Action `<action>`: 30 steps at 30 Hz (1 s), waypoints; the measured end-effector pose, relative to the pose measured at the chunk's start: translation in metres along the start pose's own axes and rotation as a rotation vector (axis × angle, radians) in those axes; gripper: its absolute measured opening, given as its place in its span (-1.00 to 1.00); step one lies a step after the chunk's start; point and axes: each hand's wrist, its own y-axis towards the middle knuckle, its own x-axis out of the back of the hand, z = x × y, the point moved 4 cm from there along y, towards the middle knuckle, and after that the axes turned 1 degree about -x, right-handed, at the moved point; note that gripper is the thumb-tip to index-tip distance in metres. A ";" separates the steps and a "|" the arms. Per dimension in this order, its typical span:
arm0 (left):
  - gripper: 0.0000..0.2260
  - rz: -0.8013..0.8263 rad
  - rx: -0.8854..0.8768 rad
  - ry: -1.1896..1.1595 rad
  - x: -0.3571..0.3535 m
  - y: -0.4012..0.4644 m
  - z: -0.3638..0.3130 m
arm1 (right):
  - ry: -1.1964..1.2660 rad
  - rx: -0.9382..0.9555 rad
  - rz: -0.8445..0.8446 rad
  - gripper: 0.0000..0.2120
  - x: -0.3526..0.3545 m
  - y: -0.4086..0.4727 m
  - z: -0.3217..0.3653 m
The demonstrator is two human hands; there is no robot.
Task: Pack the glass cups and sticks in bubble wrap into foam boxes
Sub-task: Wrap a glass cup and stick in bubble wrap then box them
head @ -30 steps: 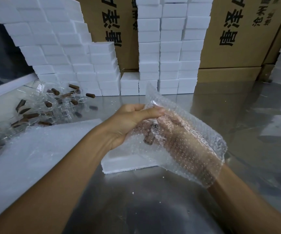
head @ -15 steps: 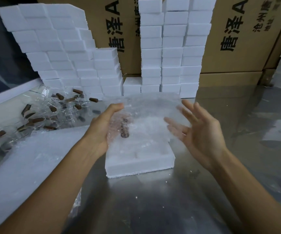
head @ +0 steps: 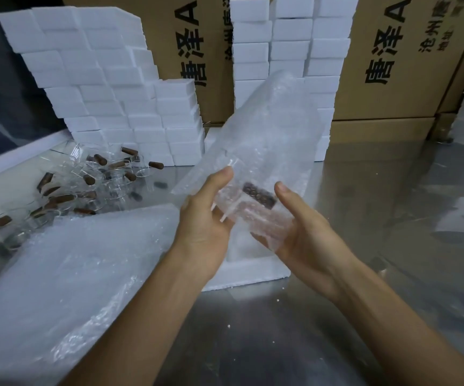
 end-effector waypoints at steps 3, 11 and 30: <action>-0.58 0.033 -0.036 0.072 -0.004 -0.005 0.007 | 0.016 0.034 -0.074 -0.67 0.003 -0.001 0.004; -0.43 0.129 -0.025 0.299 0.010 -0.004 0.011 | -0.322 0.256 -0.410 -0.86 0.021 -0.003 0.016; -0.89 -0.065 -0.050 0.349 0.021 -0.002 0.003 | -0.601 0.453 -0.289 -0.82 0.012 -0.005 0.016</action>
